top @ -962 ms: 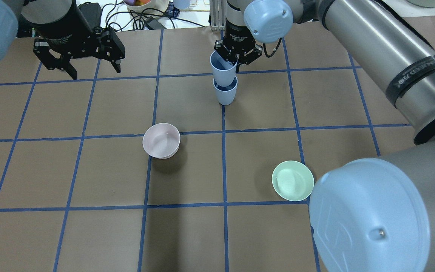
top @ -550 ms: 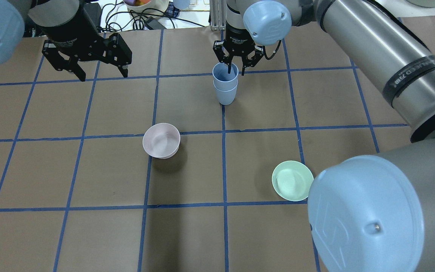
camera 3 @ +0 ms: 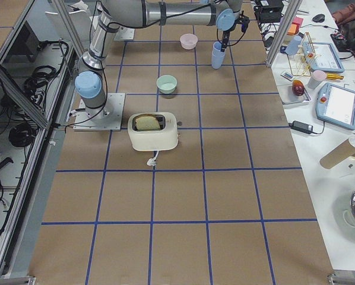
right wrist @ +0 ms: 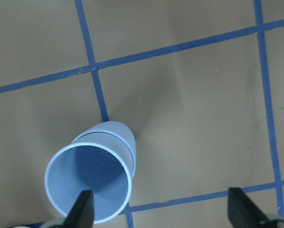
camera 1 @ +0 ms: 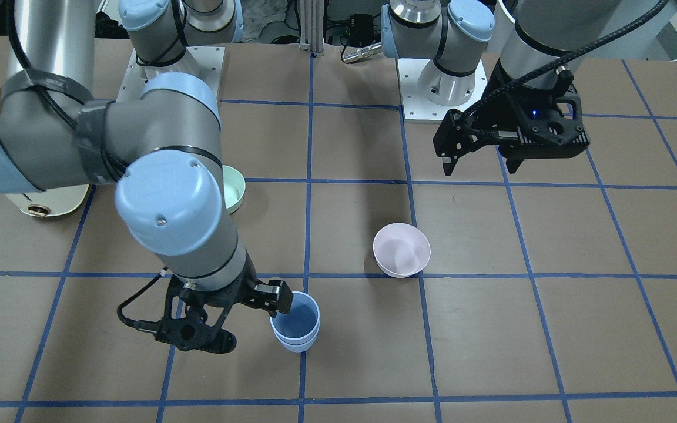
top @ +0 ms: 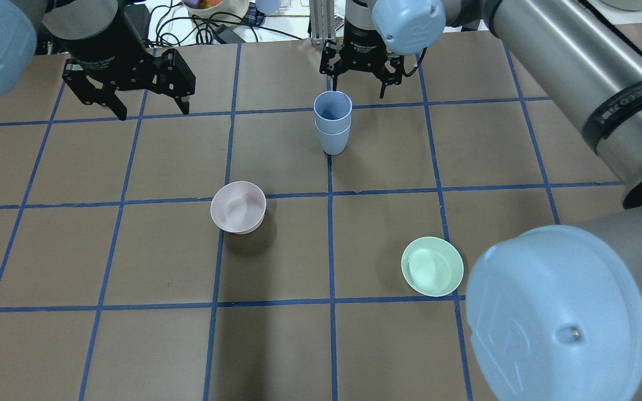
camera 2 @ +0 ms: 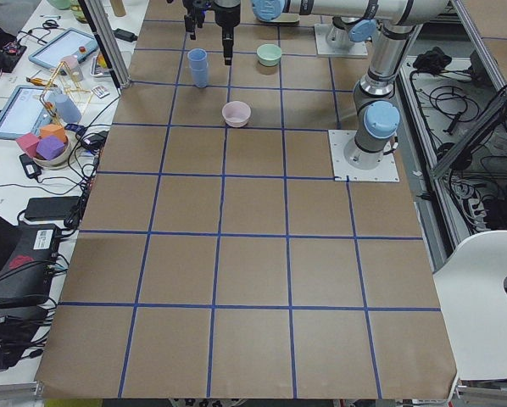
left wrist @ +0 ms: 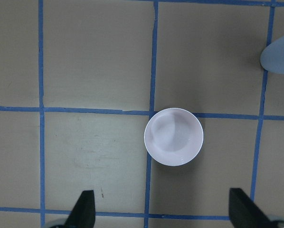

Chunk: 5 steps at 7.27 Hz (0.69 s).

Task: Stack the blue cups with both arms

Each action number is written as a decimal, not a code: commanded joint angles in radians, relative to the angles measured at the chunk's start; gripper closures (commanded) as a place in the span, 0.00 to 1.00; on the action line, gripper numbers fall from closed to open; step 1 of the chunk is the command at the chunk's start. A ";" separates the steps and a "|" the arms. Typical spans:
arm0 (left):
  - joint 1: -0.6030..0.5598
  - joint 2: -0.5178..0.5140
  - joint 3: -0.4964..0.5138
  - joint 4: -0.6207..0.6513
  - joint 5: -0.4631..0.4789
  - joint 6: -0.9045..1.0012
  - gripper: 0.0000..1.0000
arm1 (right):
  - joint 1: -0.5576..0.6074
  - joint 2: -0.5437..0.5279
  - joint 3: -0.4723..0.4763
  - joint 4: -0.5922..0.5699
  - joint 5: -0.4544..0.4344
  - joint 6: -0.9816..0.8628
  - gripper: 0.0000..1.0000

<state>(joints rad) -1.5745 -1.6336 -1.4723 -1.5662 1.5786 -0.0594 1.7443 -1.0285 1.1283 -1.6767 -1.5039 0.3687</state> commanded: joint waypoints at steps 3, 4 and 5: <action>0.001 0.003 0.000 -0.002 0.001 0.001 0.00 | -0.101 -0.356 0.314 0.105 -0.027 -0.200 0.00; -0.001 0.004 0.000 -0.002 0.001 0.001 0.00 | -0.107 -0.434 0.411 0.097 -0.051 -0.296 0.00; -0.001 0.004 0.000 -0.002 0.001 0.001 0.00 | -0.126 -0.465 0.422 0.095 -0.050 -0.304 0.00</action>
<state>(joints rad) -1.5749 -1.6296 -1.4726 -1.5677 1.5800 -0.0583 1.6376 -1.4269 1.4896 -1.5769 -1.5442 0.1096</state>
